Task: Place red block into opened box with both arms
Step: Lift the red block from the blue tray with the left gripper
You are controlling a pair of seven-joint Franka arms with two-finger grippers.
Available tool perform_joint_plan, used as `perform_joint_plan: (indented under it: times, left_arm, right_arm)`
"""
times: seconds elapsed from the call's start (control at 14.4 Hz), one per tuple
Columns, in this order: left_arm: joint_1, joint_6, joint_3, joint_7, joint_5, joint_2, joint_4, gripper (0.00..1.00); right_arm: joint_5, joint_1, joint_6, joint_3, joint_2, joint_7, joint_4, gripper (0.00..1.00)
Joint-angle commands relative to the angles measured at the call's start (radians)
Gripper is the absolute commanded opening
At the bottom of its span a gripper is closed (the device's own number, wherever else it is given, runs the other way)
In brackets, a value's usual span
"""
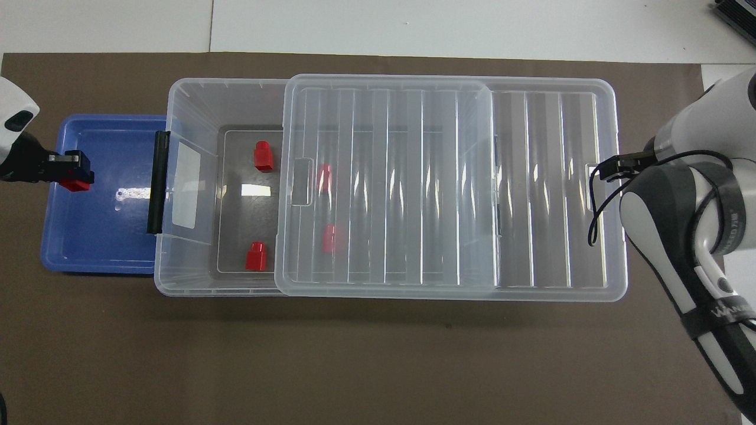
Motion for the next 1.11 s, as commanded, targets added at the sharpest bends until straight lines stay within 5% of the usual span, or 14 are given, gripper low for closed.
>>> perform_joint_plan:
  times: [0.0, 0.49, 0.83, 1.04]
  left_arm:
    - [-0.050, -0.120, -0.019, -0.152, -0.009, 0.004, 0.095, 0.00]
    - [-0.242, 0.005, -0.070, -0.686, -0.017, 0.013, 0.121, 0.00]
    - [-0.299, 0.124, -0.067, -0.708, 0.010, -0.013, 0.011, 0.00]
    - [-0.326, 0.217, -0.068, -0.708, 0.073, -0.042, -0.098, 0.00]
  right_arm:
    - [-0.032, -0.011, -0.030, 0.003, -0.015, -0.015, 0.003, 1.00]
    - [-0.035, -0.011, -0.060, 0.006, -0.037, -0.012, 0.020, 1.00]
    - [0.071, -0.011, -0.148, 0.006, -0.133, -0.013, 0.049, 1.00]
    - [0.137, -0.014, -0.289, 0.003, -0.139, -0.010, 0.155, 1.00]
